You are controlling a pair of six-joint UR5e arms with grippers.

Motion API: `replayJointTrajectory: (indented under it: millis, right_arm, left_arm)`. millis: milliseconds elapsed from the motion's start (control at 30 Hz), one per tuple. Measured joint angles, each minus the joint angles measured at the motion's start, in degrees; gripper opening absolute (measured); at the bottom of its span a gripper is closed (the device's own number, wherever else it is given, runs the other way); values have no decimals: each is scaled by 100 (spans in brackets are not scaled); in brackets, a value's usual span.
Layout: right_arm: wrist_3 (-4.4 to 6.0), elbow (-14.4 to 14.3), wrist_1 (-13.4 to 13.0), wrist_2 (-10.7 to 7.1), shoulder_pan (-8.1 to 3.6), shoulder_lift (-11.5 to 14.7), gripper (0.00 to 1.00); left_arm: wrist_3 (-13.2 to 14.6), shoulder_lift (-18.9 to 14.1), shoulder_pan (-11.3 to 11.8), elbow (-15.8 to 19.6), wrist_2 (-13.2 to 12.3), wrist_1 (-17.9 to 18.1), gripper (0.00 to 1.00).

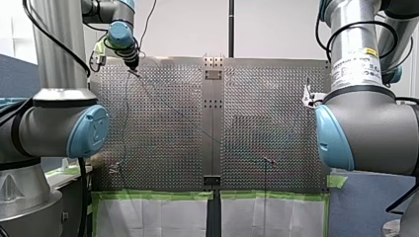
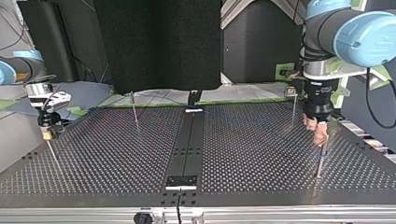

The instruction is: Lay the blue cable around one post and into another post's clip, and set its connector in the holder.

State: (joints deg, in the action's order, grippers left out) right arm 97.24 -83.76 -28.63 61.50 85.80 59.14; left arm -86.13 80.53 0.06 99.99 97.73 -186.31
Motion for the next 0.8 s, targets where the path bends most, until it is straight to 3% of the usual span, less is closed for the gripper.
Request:
replayJointTrajectory:
  millis: [200,800]
  right_arm:
    - [0,0,0,0,0,0,100]
    - [0,0,0,0,0,0,100]
  left_arm:
    - [-181,243,-307,313,-113,295,100]
    - [-1071,1138,-1206,1213,723,1193,100]
